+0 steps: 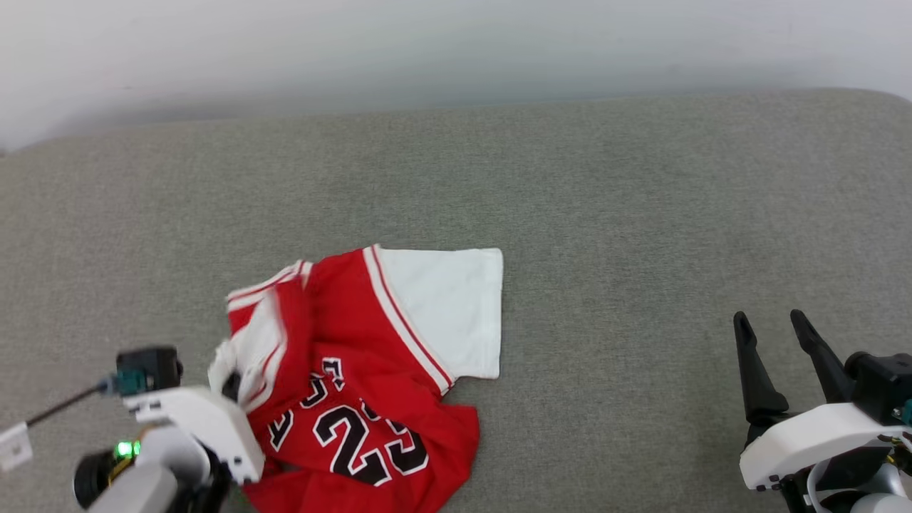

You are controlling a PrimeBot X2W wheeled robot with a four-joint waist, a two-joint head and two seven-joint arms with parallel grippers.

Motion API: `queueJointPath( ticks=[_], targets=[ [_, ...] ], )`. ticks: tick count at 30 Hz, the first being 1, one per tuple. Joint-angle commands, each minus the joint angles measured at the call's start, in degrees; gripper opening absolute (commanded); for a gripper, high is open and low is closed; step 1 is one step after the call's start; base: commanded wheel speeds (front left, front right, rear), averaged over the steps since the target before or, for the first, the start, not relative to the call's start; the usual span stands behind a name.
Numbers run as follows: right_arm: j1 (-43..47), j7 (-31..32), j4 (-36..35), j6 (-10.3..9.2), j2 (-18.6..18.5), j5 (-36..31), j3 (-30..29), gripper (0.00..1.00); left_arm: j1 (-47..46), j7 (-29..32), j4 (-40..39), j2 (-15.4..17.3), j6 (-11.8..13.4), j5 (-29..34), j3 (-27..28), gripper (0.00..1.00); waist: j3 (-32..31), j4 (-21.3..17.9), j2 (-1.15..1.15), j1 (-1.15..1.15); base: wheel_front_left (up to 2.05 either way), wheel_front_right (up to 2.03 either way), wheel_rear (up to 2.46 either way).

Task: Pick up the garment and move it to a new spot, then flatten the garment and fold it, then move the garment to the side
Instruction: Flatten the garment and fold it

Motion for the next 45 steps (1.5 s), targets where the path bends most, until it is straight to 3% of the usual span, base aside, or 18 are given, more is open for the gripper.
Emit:
queueJointPath(
  ticks=[1,2,3,4,15,22,33,42,43,45],
  targets=[
    [0.07,0.23,-0.26,-0.02,0.03,-0.3,-0.07,1.0,1.82,-0.02,0.61,-0.58,-0.29,-0.96,0.07,0.0,0.11,0.38,0.0,0.0,0.0,0.0,0.0],
    [-0.05,0.33,-0.36,-0.02,0.03,-0.4,-0.05,1.0,2.64,0.0,0.95,-0.9,-0.46,-1.3,-0.14,0.0,0.14,0.5,0.0,0.0,0.0,0.0,0.0],
    [-0.25,0.28,-0.51,-0.02,0.03,-0.55,-0.01,1.0,3.2,-0.54,1.26,-1.35,-0.41,-1.31,-0.25,0.38,0.15,0.67,0.0,0.0,0.0,0.0,0.0],
    [-0.44,0.2,-0.66,-0.02,0.03,-0.75,0.02,1.0,3.62,-1.1,1.52,-1.67,-0.42,-1.1,-0.44,1.0,0.11,0.85,0.0,0.0,0.0,0.0,0.0],
    [1.04,0.49,-0.64,-0.02,0.03,-0.85,0.25,1.0,1.88,-16.2,-1.12,-3.31,1.94,7.38,-0.29,1.0,-3.47,1.85,0.0,0.0,0.0,0.0,0.0],
    [2.3,0.98,-0.92,-0.02,0.03,-0.93,0.31,1.0,3.58,-18.58,-7.35,-4.04,3.98,11.59,1.7,1.0,-5.64,2.09,0.0,0.0,0.0,0.0,0.0],
    [0.95,2.24,1.11,-0.02,0.03,-0.55,0.74,1.0,7.08,-18.87,-16.23,-6.22,4.91,17.54,4.29,1.0,-5.51,2.89,0.0,0.0,0.0,0.0,0.0],
    [-13.12,10.4,14.27,-0.02,-1.09,3.72,4.14,1.0,4.07,-18.82,-18.78,-8.64,3.52,21.39,3.79,1.0,-0.26,6.36,0.0,0.0,0.0,0.0,0.0],
    [-19.79,14.91,20.02,-0.02,-2.04,6.59,8.12,1.0,2.66,-18.82,-18.2,-9.47,2.53,22.18,3.29,1.0,1.65,7.8,0.0,0.0,0.0,0.0,0.0],
    [-24.15,17.65,24.0,-0.02,-2.46,8.78,10.62,1.0,1.37,-18.82,-17.92,-10.27,1.81,22.51,2.97,1.0,2.86,8.89,0.0,0.0,0.0,0.0,0.0]
  ],
)
